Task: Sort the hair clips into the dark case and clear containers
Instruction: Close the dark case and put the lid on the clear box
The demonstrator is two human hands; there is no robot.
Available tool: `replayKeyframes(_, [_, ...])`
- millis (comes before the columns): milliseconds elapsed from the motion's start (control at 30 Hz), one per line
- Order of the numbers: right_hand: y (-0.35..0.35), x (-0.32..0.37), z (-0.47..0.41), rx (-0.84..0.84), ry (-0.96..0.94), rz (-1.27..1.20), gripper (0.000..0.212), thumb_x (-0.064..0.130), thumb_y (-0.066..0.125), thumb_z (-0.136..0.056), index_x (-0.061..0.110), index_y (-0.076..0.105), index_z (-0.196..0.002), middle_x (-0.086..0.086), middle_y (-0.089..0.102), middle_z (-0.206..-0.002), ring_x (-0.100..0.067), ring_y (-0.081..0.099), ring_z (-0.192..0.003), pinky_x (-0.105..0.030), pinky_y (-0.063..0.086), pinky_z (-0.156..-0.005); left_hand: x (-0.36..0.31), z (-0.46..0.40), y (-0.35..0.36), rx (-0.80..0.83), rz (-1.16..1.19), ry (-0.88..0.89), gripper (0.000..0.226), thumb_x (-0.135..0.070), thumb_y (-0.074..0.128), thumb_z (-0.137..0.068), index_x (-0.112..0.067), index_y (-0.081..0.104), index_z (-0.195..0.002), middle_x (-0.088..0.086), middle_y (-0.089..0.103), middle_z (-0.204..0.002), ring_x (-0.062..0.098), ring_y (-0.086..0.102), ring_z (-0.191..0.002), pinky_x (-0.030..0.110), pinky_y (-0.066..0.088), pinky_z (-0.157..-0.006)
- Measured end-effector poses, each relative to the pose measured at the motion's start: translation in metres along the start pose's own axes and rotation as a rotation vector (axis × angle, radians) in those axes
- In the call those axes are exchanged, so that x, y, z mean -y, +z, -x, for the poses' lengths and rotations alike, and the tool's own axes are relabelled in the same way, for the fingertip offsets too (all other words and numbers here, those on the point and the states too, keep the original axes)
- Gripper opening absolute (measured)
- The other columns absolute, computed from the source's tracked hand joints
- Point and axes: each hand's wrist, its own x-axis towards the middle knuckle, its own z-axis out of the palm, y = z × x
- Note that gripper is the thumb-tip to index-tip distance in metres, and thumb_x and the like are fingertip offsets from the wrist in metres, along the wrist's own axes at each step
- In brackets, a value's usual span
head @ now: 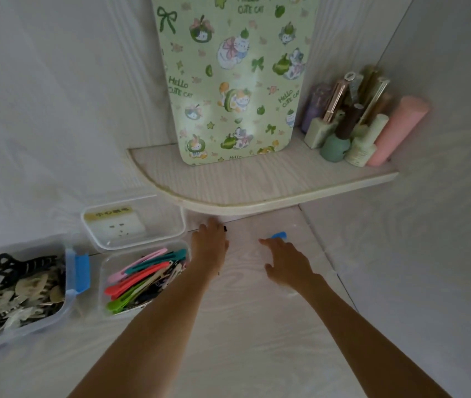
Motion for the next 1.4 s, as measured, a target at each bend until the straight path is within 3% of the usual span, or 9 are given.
replayKeyframes(200, [-0.008, 0.011, -0.005, -0.139, -0.009, -0.090, 0.038, 0.017, 0.047, -0.092, 0.028, 0.049, -0.128, 0.003, 0.042, -0.138, -0.015, 0.043, -0.123, -0.026, 0.040, -0.095, -0.005, 0.005, -0.014, 0.103, 0.064, 0.068, 0.024, -0.018, 0.040, -0.098, -0.010, 0.046, -0.119, 0.009, 0.059, -0.117, 0.026, 0.058, -0.105, 0.033, 0.043, -0.081])
replayKeyframes(333, [-0.003, 0.039, 0.008, -0.308, -0.060, -0.501, 0.024, 0.012, 0.050, -0.093, 0.029, 0.061, -0.104, 0.005, 0.061, -0.113, -0.008, 0.059, -0.085, -0.010, 0.043, -0.071, 0.003, 0.039, -0.033, -0.005, 0.371, 0.078, 0.022, -0.024, 0.038, -0.098, -0.018, 0.053, -0.114, 0.005, 0.066, -0.108, 0.025, 0.063, -0.096, 0.037, 0.049, -0.081])
replayKeyframes(433, [-0.008, 0.088, 0.023, -0.108, -0.074, -1.016, 0.021, 0.010, 0.049, -0.095, 0.026, 0.063, -0.093, -0.007, 0.067, -0.095, -0.015, 0.064, -0.070, -0.014, 0.050, -0.061, 0.042, 0.079, -0.049, -0.128, 0.515, -0.009, 0.022, -0.030, 0.040, -0.097, -0.024, 0.056, -0.111, 0.000, 0.069, -0.104, 0.020, 0.064, -0.095, 0.034, 0.050, -0.077])
replayKeyframes(533, [-0.009, 0.143, 0.036, 0.058, -0.162, -1.194, 0.017, 0.009, 0.052, -0.092, 0.018, 0.066, -0.092, -0.005, 0.071, -0.083, -0.017, 0.068, -0.069, -0.018, 0.053, -0.063, 0.091, 0.126, -0.057, -0.221, 0.587, -0.098, 0.023, -0.034, 0.045, -0.095, -0.028, 0.060, -0.112, -0.006, 0.070, -0.103, 0.013, 0.064, -0.096, 0.029, 0.050, -0.080])
replayKeyframes(733, [0.031, 0.290, 0.062, 0.314, -0.444, -1.081, 0.016, 0.004, 0.061, -0.087, 0.017, 0.068, -0.079, 0.005, 0.071, -0.068, -0.006, 0.067, -0.063, -0.017, 0.054, -0.064, 0.195, 0.240, -0.065, -0.423, 0.738, -0.458, 0.017, -0.035, 0.057, -0.088, -0.038, 0.065, -0.104, -0.020, 0.068, -0.086, -0.010, 0.059, -0.075, 0.006, 0.045, -0.069])
replayKeyframes(933, [0.101, 0.437, 0.092, 0.491, -0.608, -0.964, 0.027, -0.010, 0.064, -0.079, 0.017, 0.066, -0.075, -0.001, 0.066, -0.074, -0.008, 0.064, -0.065, -0.019, 0.051, -0.064, 0.300, 0.341, -0.047, -0.606, 0.920, -0.767, 0.029, -0.017, 0.063, -0.086, -0.042, 0.062, -0.102, -0.038, 0.063, -0.083, -0.013, 0.061, -0.083, 0.015, 0.050, -0.083])
replayKeyframes(1067, [0.138, 0.507, 0.104, 0.510, -0.696, -0.885, 0.019, -0.008, 0.060, -0.081, 0.008, 0.067, -0.090, 0.007, 0.065, -0.071, -0.001, 0.061, -0.066, -0.016, 0.050, -0.066, 0.362, 0.394, -0.028, -0.691, 0.995, -0.917, 0.029, -0.011, 0.061, -0.087, -0.038, 0.062, -0.097, -0.016, 0.067, -0.098, 0.004, 0.065, -0.090, 0.030, 0.053, -0.085])
replayKeyframes(1233, [0.158, 0.555, 0.099, 0.564, -0.894, -0.513, 0.016, 0.014, 0.066, -0.084, 0.014, 0.069, -0.099, 0.003, 0.068, -0.091, -0.007, 0.062, -0.083, -0.015, 0.049, -0.078, 0.409, 0.440, -0.002, -0.688, 0.987, -1.091, 0.021, -0.008, 0.057, -0.089, -0.028, 0.064, -0.091, -0.011, 0.066, -0.086, -0.001, 0.063, -0.078, 0.023, 0.051, -0.070])
replayKeyframes(1400, [0.156, 0.564, 0.053, 0.183, -0.979, 0.035, 0.039, 0.027, 0.052, -0.093, 0.020, 0.050, -0.130, -0.004, 0.053, -0.132, -0.020, 0.044, -0.123, -0.031, 0.036, -0.102, 0.424, 0.449, 0.029, -0.604, 1.096, -1.283, 0.007, -0.019, 0.057, -0.090, -0.020, 0.061, -0.096, 0.005, 0.065, -0.101, 0.024, 0.064, -0.091, 0.039, 0.051, -0.085])
